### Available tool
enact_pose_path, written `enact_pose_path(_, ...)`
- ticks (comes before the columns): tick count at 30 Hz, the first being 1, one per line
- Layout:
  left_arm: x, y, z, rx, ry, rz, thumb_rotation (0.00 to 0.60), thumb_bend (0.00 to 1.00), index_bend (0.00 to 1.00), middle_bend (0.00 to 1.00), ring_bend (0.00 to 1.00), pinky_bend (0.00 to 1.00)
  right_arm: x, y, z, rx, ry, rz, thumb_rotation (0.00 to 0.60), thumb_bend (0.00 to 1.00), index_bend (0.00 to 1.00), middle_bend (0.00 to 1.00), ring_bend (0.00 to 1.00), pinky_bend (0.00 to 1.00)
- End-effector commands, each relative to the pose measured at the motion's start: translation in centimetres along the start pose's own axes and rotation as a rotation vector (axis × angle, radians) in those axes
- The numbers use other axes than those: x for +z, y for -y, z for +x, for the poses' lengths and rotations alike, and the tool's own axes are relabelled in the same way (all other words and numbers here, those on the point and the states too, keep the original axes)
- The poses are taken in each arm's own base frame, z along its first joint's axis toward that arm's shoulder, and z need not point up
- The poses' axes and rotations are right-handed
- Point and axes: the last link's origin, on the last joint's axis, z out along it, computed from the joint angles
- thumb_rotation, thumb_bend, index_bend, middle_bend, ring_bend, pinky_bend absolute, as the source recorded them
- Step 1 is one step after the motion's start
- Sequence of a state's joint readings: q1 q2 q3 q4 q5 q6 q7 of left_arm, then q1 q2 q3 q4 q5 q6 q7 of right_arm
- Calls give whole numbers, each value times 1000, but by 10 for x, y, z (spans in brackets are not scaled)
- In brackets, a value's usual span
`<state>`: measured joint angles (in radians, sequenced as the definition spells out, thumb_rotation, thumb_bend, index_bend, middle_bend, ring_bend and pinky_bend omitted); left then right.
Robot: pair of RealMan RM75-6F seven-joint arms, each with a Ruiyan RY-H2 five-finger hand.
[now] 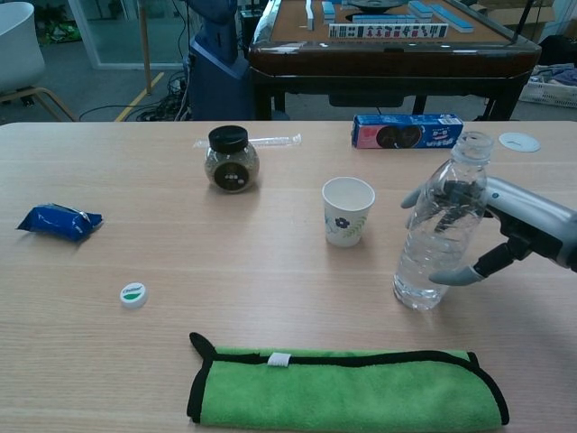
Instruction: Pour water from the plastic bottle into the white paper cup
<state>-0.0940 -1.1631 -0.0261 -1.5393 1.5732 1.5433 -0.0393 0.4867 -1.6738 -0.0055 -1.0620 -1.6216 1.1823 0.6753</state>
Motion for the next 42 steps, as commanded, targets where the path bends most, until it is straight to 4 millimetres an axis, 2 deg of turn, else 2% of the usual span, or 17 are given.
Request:
enact_pose_path(1, 0, 0, 0, 1, 1, 1, 600, 133, 224, 213, 156, 484, 0, 0, -1, 8, 5, -3, 600, 12, 317, 369, 253, 313)
enact_pose_path(10, 0, 0, 0, 2, 2, 1, 600, 134, 224, 213, 155, 484, 3, -3, -1, 16, 11, -15, 600, 86, 422, 446, 309, 321)
enact_pose_path(22, -1, 1, 1, 0, -3, 3, 600, 133, 224, 213, 156, 484, 5, -1, 4, 10, -34, -14, 600, 191, 558, 556, 392, 413)
enact_pose_path(25, -1, 1, 2, 0, -4, 5, 600, 133, 224, 213, 155, 484, 5, 1, 12, -11, -67, -12, 600, 215, 575, 573, 409, 432)
enact_pose_path(35, -1, 1, 4, -2, -12, 7, 600, 134, 224, 213, 156, 484, 4, 15, 51, -243, -158, -57, 600, 226, 605, 599, 438, 452)
enact_pose_path(42, 0, 1, 4, 0, -12, 7, 600, 133, 224, 213, 156, 484, 5, 14, 76, -364, -172, -149, 600, 227, 612, 604, 446, 456)
